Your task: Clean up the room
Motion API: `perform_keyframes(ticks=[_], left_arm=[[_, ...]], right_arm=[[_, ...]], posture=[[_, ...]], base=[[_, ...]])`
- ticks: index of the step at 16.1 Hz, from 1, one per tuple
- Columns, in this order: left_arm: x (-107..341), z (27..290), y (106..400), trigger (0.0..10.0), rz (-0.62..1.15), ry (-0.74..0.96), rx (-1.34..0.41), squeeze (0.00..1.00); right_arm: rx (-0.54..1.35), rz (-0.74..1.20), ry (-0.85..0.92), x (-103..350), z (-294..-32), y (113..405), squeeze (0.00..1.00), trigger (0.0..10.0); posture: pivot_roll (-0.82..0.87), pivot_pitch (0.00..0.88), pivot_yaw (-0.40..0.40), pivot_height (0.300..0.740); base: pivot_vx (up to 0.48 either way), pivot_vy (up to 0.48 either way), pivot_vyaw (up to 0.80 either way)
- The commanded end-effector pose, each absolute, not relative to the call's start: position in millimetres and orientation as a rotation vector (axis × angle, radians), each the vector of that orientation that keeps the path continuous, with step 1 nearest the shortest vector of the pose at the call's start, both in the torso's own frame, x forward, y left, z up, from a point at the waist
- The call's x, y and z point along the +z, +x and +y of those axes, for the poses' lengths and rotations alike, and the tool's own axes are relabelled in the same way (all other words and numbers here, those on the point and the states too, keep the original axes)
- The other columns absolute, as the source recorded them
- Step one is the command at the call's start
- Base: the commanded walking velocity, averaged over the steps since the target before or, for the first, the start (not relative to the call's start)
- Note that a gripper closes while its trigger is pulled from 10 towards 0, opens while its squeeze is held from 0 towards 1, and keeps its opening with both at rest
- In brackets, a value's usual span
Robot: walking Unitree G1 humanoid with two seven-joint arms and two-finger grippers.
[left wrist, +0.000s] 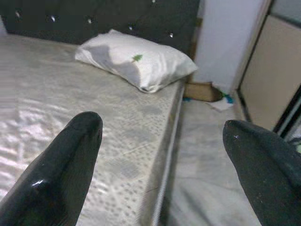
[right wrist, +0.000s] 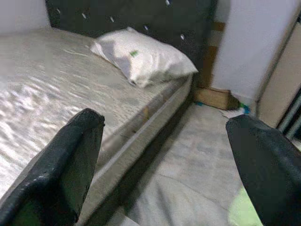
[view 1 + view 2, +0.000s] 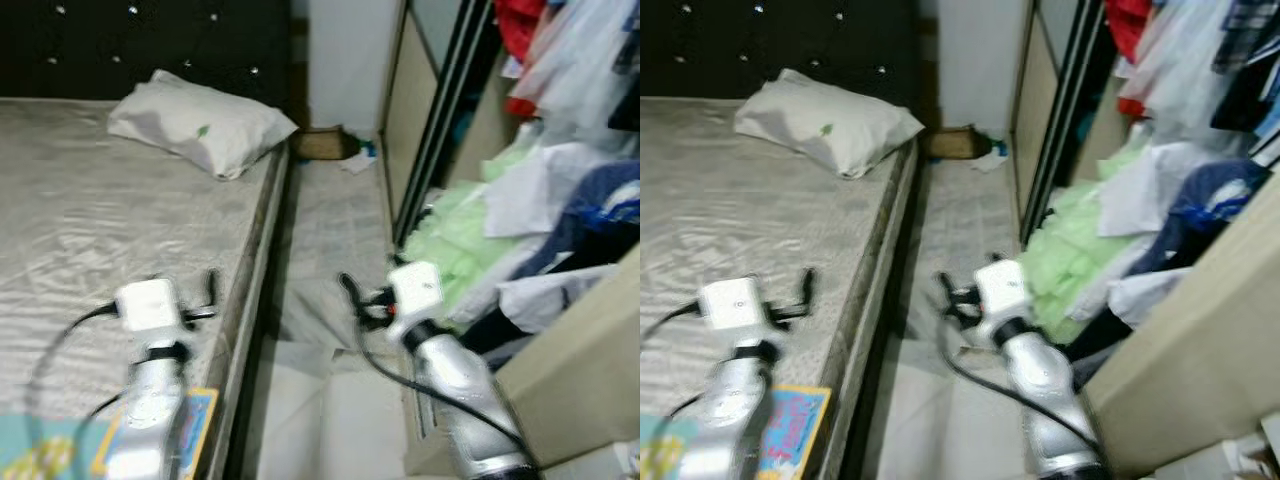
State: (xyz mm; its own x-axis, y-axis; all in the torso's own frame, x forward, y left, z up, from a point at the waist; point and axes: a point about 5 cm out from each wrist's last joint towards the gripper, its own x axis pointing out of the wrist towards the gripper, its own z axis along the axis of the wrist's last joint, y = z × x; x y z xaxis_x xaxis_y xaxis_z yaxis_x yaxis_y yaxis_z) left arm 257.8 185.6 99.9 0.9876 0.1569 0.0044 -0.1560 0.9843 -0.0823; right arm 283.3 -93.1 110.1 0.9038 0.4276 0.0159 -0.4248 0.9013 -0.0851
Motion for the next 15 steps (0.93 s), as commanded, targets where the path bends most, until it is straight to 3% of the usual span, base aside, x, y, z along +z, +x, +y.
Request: perform_keyframes(ticks=[1,9,15], left_arm=[[99.8,178.9,258.8,10.0,-0.004,-0.086,0.141,0.0],[99.3,173.5,260.7,10.0,0.014,-0.105,0.089,0.0],[99.9,172.6,261.0,10.0,0.012,-0.109,0.08,0.0]], right_arm=[[0.425,-0.031,-0.086,108.0,-101.2,285.1,0.0,10.0],[0.397,-0.053,-0.101,110.5,-106.5,293.3,0.0,10.0],[0.404,-0.059,-0.107,110.4,-105.8,294.4,0.0,10.0]], posture=[[0.0,0.076,-0.038,0.74],[0.0,0.077,-0.035,0.74],[0.0,0.076,-0.035,0.74]], base=[[0.0,0.0,0.0],[0.0,0.0,0.0],[0.0,-0.228,0.0]])
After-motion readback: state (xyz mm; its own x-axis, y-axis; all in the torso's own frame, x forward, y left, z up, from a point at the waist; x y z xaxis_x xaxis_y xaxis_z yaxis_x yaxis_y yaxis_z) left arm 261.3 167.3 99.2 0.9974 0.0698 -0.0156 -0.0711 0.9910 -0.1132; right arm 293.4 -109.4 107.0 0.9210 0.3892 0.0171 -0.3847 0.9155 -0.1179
